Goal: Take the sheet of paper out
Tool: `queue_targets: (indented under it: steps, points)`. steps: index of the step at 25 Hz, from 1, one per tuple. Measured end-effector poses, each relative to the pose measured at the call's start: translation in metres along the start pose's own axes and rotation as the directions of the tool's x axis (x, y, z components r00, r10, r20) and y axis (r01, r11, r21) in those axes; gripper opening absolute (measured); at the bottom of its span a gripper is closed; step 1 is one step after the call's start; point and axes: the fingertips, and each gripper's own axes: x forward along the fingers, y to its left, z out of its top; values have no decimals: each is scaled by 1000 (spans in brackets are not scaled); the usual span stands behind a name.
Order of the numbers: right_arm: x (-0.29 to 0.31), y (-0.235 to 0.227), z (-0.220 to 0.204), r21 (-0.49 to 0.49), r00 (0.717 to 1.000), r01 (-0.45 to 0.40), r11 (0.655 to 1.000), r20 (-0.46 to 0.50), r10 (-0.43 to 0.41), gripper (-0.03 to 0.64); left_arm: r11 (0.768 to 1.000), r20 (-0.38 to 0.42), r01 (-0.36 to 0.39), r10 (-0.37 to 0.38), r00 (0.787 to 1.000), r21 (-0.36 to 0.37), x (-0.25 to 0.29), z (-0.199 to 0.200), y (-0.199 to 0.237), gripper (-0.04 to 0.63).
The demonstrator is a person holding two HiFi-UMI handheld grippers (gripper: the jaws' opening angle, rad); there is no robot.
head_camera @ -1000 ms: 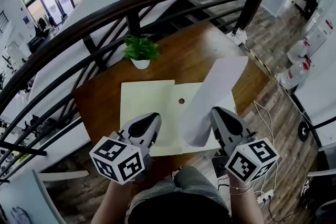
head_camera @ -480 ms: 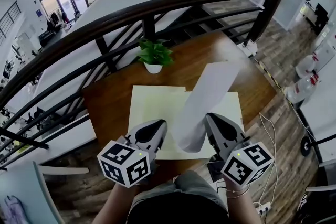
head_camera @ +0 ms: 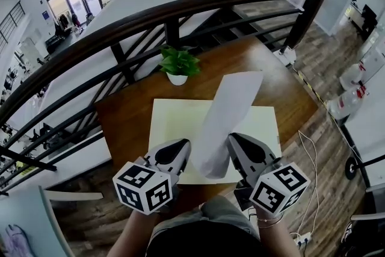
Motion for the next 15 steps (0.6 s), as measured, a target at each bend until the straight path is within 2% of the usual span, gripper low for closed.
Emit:
queue_targets:
  steps: [15]
  points:
    - [-3, -2, 2, 13, 1000, 6, 1000, 2, -6, 28, 1000, -24, 21, -21, 999, -2, 5, -4, -4, 18]
